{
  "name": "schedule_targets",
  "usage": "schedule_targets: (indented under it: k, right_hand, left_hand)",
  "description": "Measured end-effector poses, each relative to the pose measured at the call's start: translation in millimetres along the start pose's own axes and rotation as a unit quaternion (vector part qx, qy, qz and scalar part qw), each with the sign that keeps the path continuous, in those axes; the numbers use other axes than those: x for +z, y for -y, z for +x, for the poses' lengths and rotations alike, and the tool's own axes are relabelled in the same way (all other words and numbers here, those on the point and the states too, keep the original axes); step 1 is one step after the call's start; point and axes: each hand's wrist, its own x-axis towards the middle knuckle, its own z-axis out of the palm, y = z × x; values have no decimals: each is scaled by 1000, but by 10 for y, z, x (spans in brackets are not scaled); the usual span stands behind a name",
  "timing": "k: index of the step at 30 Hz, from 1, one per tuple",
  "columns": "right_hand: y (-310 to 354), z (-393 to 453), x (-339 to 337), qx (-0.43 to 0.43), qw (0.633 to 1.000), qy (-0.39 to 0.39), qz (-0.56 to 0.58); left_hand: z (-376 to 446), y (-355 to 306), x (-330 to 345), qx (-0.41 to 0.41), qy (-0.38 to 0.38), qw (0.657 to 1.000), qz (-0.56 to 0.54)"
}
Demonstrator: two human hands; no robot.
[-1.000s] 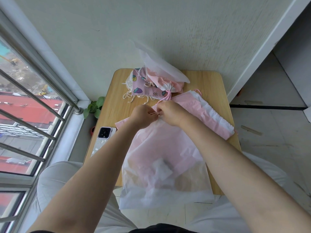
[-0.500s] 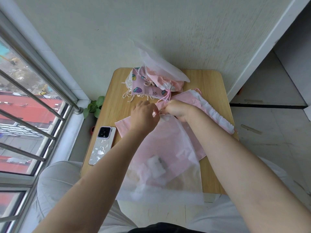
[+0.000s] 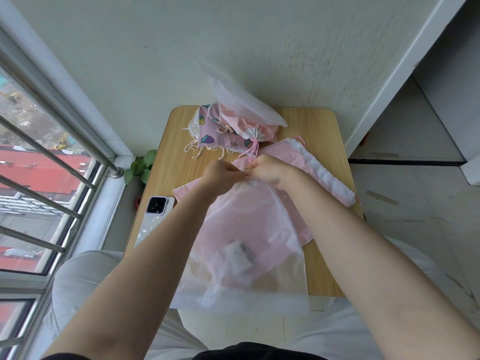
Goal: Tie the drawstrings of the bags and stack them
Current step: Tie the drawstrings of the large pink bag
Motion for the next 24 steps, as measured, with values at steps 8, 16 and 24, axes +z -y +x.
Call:
schedule_targets:
  k: [8,16,24]
  right_hand:
    - [-48,57,60,-16,999,-29,11]
    - [-113,85,15,-41,991,-98,-77]
    - [-92,135,29,-35,963,-206,-169]
  left_hand:
    - [-41,-57,-147,-30,116,991,-52]
    - [30,169,-168,-87,-24,995,-42]
    - [29,328,-171,-89,-77,982,145]
